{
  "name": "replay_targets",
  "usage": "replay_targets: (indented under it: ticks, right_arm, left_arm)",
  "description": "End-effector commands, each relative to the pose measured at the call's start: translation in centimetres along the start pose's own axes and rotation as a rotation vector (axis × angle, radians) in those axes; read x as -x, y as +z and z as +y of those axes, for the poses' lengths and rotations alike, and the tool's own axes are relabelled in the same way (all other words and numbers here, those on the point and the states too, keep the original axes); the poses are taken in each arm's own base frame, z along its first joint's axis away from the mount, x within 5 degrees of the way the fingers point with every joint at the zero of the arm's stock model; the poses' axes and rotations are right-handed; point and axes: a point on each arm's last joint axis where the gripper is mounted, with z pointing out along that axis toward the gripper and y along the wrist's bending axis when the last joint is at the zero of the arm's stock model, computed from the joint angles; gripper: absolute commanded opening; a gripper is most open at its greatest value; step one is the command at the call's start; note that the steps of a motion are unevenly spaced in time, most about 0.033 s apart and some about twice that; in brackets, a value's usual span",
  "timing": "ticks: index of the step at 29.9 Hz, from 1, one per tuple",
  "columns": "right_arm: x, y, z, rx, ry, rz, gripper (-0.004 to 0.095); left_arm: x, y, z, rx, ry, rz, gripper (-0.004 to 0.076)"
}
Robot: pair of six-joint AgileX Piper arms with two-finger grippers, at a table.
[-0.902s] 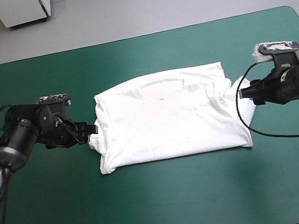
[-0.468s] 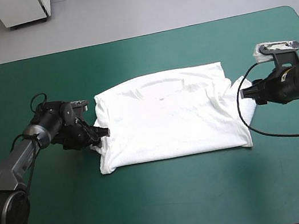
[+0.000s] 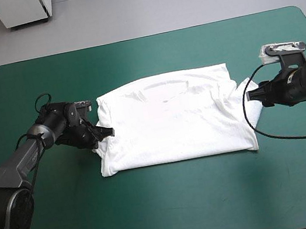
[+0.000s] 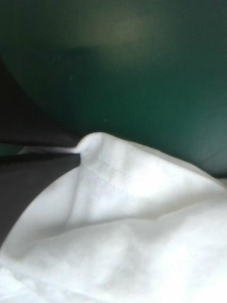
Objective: Fold the cloth
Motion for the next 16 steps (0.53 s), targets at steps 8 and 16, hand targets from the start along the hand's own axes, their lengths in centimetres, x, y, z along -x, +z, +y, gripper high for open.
replay_targets:
  ticks: [8, 16]
  right_arm:
    - [0.9, -1.4, 0.0, -0.001, -0.003, -0.088, 0.0522]
    - [0.9, -1.4, 0.0, -0.001, -0.003, -0.088, 0.0522]
  left_arm:
    - [0.9, -6.4, -0.5, -0.041, 0.007, -0.209, -0.001]
    - [0.7, -8.8, -2.7, -0.228, 0.042, -0.293, -0.001]
